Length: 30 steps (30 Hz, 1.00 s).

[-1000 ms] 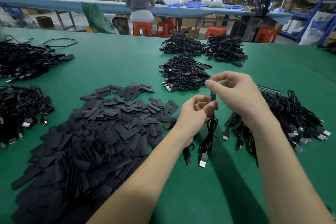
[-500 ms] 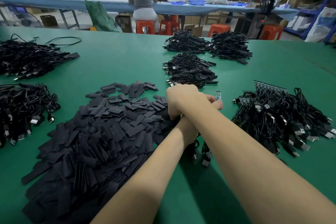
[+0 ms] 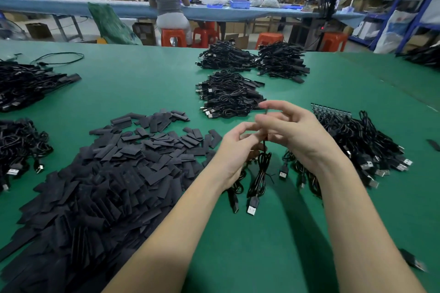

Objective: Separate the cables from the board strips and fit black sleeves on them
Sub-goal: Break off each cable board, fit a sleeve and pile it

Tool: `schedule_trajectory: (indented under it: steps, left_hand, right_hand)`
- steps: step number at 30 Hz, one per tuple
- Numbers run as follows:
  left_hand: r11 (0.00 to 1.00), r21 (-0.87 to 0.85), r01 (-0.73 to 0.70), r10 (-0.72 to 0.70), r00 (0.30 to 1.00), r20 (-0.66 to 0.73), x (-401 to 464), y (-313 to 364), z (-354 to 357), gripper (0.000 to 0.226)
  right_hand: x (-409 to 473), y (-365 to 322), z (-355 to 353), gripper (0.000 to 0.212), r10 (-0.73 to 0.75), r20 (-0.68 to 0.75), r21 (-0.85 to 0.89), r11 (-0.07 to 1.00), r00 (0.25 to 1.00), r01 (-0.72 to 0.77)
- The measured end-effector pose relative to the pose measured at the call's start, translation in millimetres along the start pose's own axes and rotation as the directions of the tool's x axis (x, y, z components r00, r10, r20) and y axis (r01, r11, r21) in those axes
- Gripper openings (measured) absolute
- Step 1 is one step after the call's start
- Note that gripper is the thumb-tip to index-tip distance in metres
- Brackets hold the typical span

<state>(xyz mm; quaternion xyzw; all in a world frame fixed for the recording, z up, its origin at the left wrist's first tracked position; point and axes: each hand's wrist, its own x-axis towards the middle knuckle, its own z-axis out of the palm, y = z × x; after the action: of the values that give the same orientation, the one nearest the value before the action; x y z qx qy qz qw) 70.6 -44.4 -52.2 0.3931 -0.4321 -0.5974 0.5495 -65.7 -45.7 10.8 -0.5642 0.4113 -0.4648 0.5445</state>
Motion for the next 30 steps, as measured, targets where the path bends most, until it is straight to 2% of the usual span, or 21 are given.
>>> schedule_trajectory:
  steps: [3,6,13,22,30]
  left_hand:
    - [1.000,-0.003,0.021,-0.021,0.997,0.073,-2.7,1.2,-1.1,0.008]
    - [0.998,-0.046,0.053,-0.045,0.986,0.160,-3.8,3.2,-4.7,0.007]
    - [0.988,-0.140,0.069,-0.029,0.962,0.273,-5.8,5.3,-9.8,0.009]
    - [0.993,-0.103,0.065,-0.029,0.946,0.323,-6.5,12.0,-15.3,0.011]
    - [0.999,-0.029,0.045,-0.032,0.938,0.345,-9.4,23.9,-21.5,0.016]
  right_hand:
    - [-2.9,5.3,-12.7,0.028,0.044,-0.014,0.293,0.955,0.999,-0.037]
    - [-4.6,10.4,-14.9,0.030,0.024,-0.026,0.376,0.927,0.999,-0.012]
    - [-4.7,15.2,-17.1,0.022,-0.032,-0.087,0.429,0.901,0.996,0.067]
    - [-4.7,15.2,-18.1,0.017,-0.069,-0.083,0.342,0.935,0.994,0.094]
    - [-5.9,15.9,-18.5,0.016,-0.099,-0.031,0.336,0.936,0.995,0.104]
